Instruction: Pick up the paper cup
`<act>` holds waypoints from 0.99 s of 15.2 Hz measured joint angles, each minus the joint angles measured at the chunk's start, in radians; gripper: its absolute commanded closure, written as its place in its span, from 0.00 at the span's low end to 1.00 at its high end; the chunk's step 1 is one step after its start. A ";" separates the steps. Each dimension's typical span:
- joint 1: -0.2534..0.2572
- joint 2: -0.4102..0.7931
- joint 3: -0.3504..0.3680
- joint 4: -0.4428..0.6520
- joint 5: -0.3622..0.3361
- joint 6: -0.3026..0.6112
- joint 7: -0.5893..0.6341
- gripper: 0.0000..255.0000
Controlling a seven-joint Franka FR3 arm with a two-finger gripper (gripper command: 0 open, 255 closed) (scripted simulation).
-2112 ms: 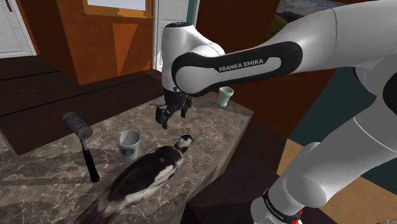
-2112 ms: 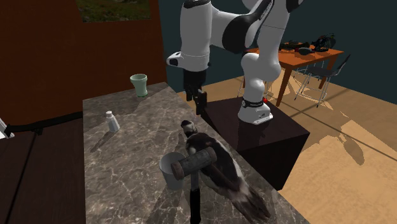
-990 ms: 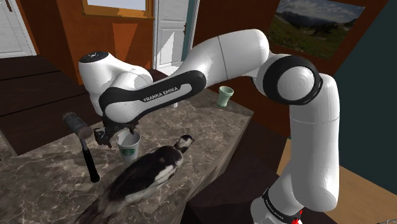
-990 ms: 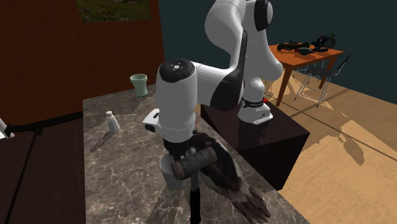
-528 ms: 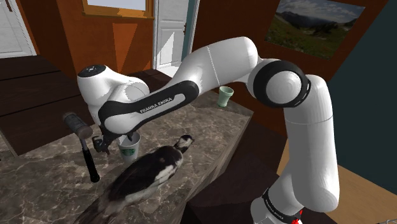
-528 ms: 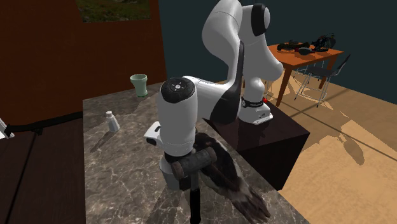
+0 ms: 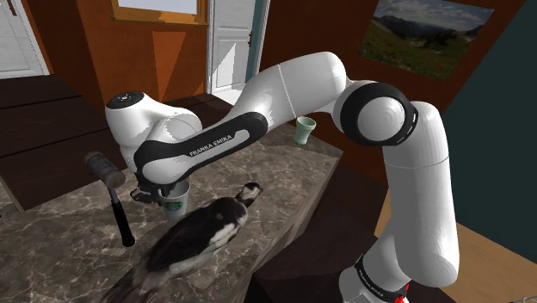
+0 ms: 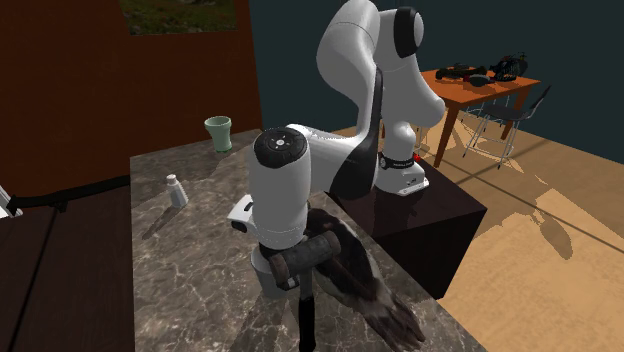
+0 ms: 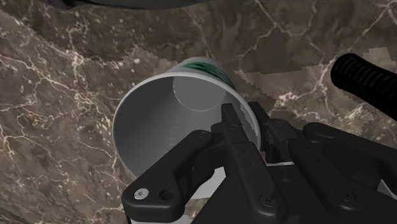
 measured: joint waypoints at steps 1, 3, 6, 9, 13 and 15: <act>0.000 0.000 0.000 0.000 0.000 0.000 0.000 1.00; 0.000 0.000 0.000 0.000 0.000 0.000 0.000 1.00; -0.001 -0.006 0.002 0.006 0.004 -0.012 -0.005 1.00; -0.005 -0.024 0.008 0.019 0.015 -0.040 -0.015 1.00; -0.007 -0.047 0.016 0.037 0.029 -0.078 -0.026 1.00; -0.007 -0.056 0.020 0.052 0.035 -0.101 -0.032 1.00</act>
